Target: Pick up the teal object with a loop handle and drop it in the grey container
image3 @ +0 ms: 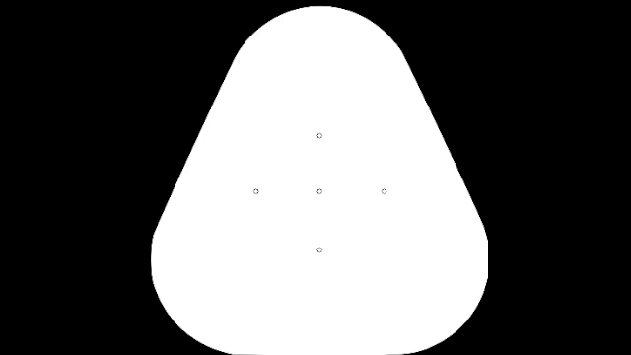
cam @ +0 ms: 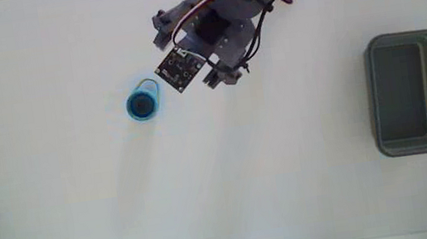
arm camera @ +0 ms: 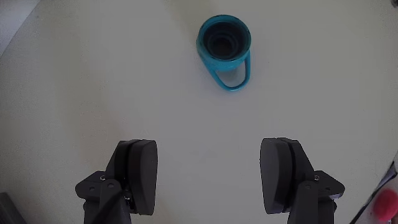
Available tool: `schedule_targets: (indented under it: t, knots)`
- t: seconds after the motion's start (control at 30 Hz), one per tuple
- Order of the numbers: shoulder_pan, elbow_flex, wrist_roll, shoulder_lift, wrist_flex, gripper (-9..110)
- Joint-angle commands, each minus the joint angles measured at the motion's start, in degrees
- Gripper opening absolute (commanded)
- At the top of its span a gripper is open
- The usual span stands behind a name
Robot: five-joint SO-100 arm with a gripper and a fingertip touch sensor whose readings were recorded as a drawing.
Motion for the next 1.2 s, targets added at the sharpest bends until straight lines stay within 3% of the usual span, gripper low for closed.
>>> schedule_targets:
  t: [0.0, 1.17]
  knots:
    - [1.71, -0.29, 0.26, -0.54, -2.71, 110]
    - [1.71, -7.9, 0.26, -21.74, -16.3, 110]
